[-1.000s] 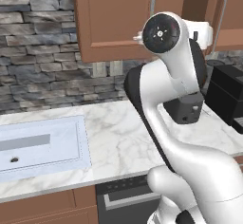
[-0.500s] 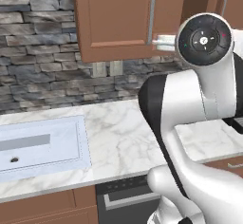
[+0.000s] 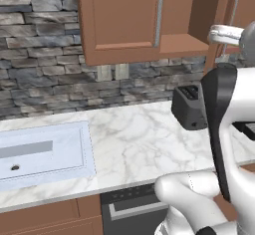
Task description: Close all open cabinet doors.
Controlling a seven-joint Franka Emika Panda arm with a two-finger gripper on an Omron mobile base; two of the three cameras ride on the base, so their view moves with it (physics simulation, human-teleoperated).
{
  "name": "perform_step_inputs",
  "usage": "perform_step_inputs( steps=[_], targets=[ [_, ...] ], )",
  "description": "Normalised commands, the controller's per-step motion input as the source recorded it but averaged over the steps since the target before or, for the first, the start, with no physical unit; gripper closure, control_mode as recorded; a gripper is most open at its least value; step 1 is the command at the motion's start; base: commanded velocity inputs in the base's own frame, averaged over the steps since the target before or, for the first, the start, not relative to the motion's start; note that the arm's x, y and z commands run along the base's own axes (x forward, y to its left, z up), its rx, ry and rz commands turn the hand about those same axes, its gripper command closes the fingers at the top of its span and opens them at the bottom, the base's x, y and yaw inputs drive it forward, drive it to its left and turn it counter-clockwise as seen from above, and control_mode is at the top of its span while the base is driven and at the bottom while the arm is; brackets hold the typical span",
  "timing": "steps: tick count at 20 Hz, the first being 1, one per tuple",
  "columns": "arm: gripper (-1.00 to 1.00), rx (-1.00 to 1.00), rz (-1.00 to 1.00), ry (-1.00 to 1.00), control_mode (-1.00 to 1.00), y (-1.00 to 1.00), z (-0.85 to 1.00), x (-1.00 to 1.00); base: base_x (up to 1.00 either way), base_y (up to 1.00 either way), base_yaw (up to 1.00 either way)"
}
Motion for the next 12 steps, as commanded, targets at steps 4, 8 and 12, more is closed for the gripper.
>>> perform_step_inputs(
  steps=[4, 8, 12],
  targets=[
    [-1.00, 0.12, 0.11, -0.29, -1.00, -0.83, -0.05, 0.00, 0.00, 0.00, 0.00],
    [-1.00, 0.17, 0.27, -0.28, -1.00, -0.56, -0.04, 0.00, 0.00, 0.00, 0.00],
    [-1.00, 0.20, 0.37, -0.28, -1.00, -0.48, -0.01, 0.00, 0.00, 0.00, 0.00]
  ],
)
